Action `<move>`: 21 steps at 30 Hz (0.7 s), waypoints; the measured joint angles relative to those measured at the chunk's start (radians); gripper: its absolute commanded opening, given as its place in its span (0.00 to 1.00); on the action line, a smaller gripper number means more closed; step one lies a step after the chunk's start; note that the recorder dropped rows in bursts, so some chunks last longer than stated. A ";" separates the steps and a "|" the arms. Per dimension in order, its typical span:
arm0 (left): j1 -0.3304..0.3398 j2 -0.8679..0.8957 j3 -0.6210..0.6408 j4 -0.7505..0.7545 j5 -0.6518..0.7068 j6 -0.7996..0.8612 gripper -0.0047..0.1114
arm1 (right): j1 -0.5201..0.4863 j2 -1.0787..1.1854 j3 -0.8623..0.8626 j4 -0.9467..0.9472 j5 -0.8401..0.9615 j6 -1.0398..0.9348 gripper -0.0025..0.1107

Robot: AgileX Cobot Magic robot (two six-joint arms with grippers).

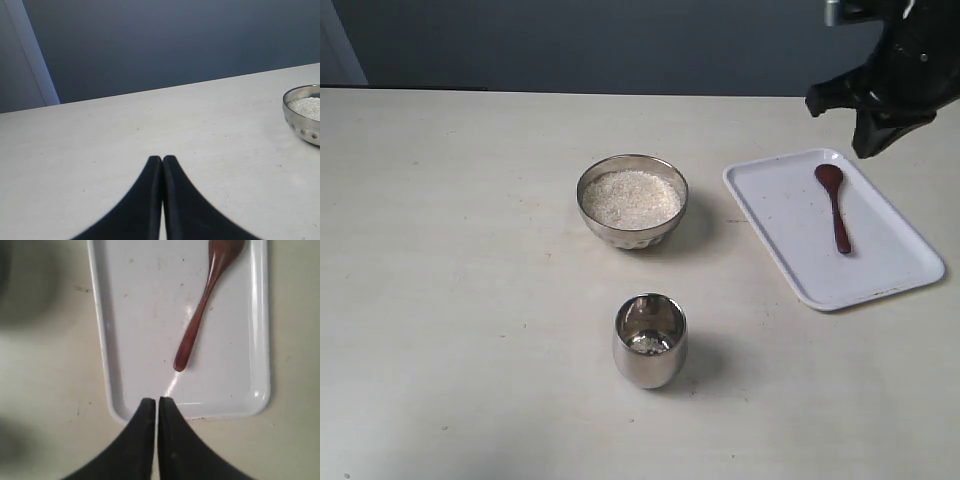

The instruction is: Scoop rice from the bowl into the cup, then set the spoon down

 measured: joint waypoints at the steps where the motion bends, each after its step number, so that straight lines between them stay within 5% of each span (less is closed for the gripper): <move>1: 0.000 0.000 0.000 0.000 0.000 0.000 0.04 | 0.000 -0.060 0.054 0.006 -0.052 0.003 0.01; 11: 0.000 0.000 0.000 0.000 0.000 0.000 0.04 | 0.000 -0.611 0.622 0.113 -0.713 0.017 0.01; 21: 0.000 0.000 0.000 0.000 0.000 0.000 0.04 | 0.000 -0.764 0.800 0.121 -0.771 0.017 0.01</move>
